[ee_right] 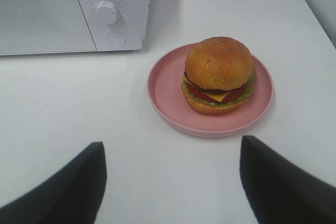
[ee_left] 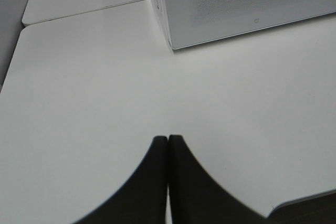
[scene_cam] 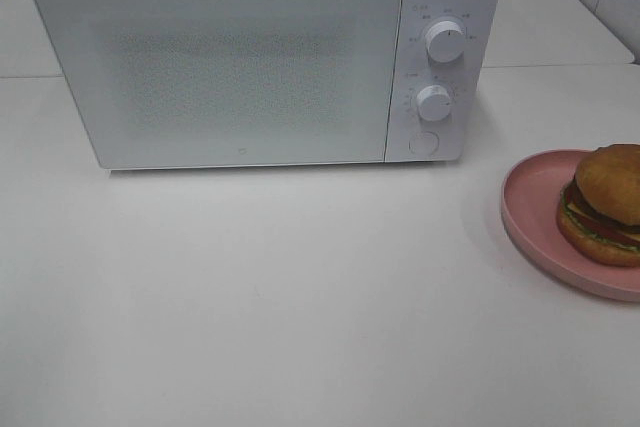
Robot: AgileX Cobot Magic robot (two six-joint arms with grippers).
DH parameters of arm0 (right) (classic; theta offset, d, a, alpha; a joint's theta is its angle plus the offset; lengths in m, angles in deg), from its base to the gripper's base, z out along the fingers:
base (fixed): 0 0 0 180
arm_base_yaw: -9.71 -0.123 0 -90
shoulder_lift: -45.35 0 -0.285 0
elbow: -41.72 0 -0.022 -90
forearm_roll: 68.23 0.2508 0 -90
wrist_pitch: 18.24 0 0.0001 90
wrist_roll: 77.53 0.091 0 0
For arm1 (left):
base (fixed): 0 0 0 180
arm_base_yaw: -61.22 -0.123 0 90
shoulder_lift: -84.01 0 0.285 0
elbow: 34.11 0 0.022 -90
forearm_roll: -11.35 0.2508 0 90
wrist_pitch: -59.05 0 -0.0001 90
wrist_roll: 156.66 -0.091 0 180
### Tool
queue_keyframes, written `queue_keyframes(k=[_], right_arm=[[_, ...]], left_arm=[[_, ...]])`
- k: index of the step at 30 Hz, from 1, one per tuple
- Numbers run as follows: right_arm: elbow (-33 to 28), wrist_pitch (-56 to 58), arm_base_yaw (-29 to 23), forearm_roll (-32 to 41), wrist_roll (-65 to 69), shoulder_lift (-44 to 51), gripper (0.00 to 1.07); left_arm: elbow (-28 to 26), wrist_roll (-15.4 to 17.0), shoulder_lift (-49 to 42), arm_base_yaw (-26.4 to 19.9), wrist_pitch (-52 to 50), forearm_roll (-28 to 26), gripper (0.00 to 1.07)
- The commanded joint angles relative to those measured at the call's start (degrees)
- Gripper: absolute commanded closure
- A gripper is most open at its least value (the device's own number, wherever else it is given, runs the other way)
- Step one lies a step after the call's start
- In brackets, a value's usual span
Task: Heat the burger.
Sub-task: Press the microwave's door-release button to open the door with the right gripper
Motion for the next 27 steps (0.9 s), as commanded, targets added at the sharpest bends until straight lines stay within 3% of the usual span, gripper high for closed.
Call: queue_keyframes(k=[1,27], right_arm=[[-0.1,-0.5,0.5,0.5,-0.6,1.4,0.40],[-0.1,-0.5,0.5,0.5,-0.6,1.4,0.40]], left_arm=[[0.1,0.2,-1.2,0.1,-0.8,-0.2,1.06],[0.1,0.2,-1.2,0.1,-0.8,-0.2,1.06]])
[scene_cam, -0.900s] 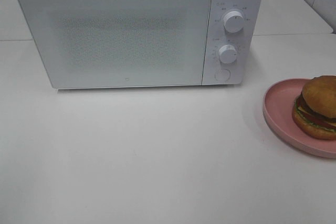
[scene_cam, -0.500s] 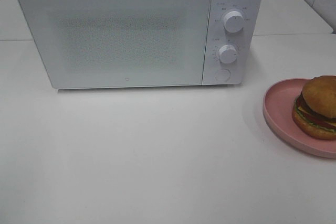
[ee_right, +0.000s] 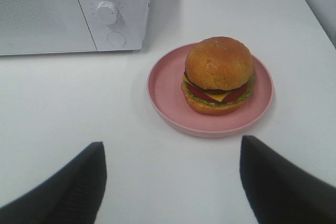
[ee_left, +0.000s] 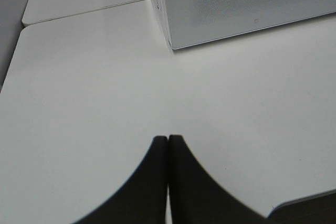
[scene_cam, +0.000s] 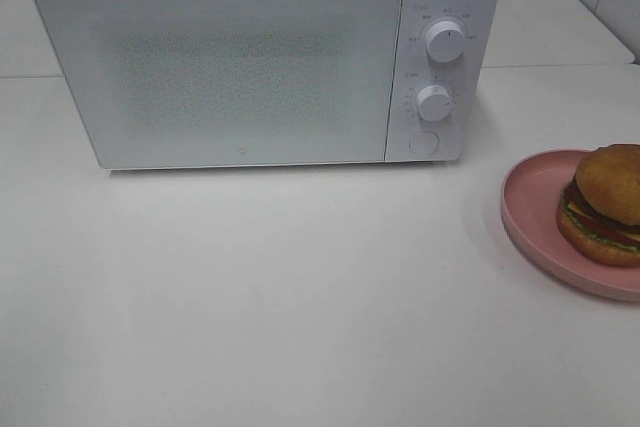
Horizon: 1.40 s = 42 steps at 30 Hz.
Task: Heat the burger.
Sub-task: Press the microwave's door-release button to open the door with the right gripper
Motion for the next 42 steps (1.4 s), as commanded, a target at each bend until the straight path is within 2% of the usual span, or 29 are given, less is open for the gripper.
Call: queue_keyframes(k=[1,42], right_arm=[[-0.1,-0.5,0.5,0.5,-0.6,1.4,0.40],[-0.1,-0.5,0.5,0.5,-0.6,1.4,0.40]], left_arm=[[0.1,0.2,-1.2,0.1,-0.8,-0.2,1.06],[0.1,0.2,-1.2,0.1,-0.8,-0.2,1.06]])
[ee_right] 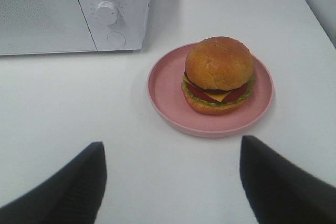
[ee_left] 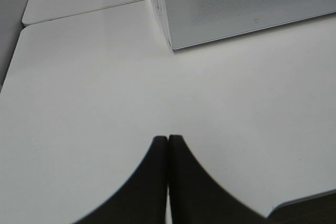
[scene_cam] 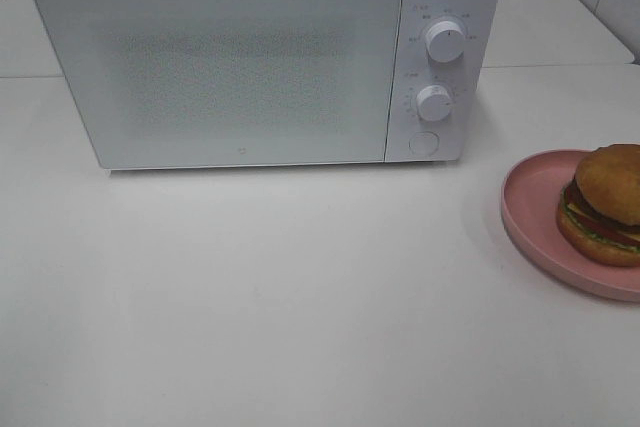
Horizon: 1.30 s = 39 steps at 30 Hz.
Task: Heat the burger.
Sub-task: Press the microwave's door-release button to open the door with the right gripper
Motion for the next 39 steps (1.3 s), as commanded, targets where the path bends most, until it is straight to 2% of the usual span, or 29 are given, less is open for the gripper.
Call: queue_keyframes(k=[1,31,36,39], right_arm=[[-0.1,-0.5,0.5,0.5,-0.6,1.4,0.40],[-0.1,-0.6,0.5,0.5,-0.6,1.4,0.40],[0.5,-1.3,0.5,0.8,-0.5,-0.7,0.40],[1.9,-6.1,0.5,0.8,-0.5,-5.6,0.40]], left_arm=[[0.1,0.2,-1.2,0.1,-0.8,-0.2,1.06],[0.1,0.2,-1.2,0.1,-0.8,-0.2,1.06],[0.1,0.2,-1.2,0.1,-0.8,-0.2,1.06],[0.1,0.2,-1.2,0.1,-0.8,-0.2,1.06]])
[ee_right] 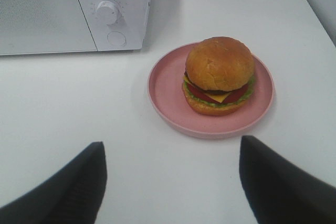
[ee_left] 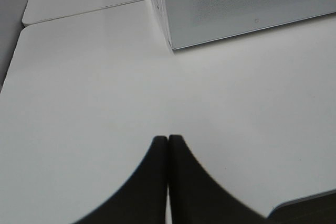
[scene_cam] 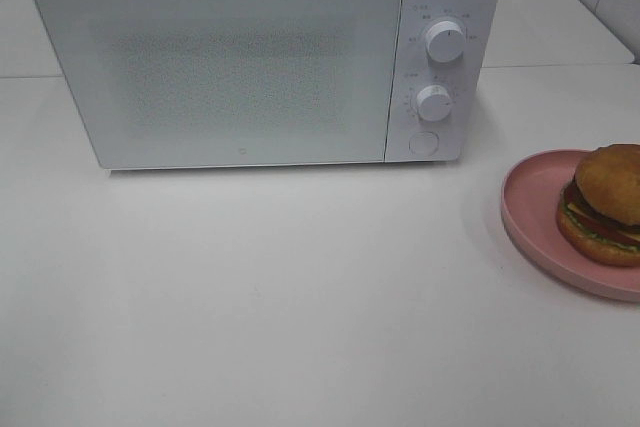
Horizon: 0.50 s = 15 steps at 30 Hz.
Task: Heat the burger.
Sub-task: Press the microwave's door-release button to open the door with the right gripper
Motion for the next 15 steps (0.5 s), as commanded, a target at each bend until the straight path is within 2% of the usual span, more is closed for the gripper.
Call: queue_keyframes(k=[1,2,4,7,12,15], right_arm=[[1.4,-6.5,0.5,0.5,-0.5,-4.6,0.40],[1.4,-6.5,0.5,0.5,-0.5,-4.6,0.40],[1.4,-12.7,0.5,0.4,-0.5,-10.5,0.40],[1.4,-14.4,0.5,0.5,-0.5,-12.1,0.40],[1.4,-25.2,0.5,0.6,-0.5,-21.8,0.40],[1.4,-26.5,0.5,0.6,-0.5,-23.3,0.40]], left_arm=[[0.1,0.2,-1.2,0.1,-0.8,-0.2,1.06],[0.1,0.2,-1.2,0.1,-0.8,-0.2,1.06],[0.1,0.2,-1.2,0.1,-0.8,-0.2,1.06],[0.1,0.2,-1.2,0.1,-0.8,-0.2,1.06],[0.1,0.2,-1.2,0.1,-0.8,-0.2,1.06],[0.1,0.2,-1.2,0.1,-0.8,-0.2,1.06]])
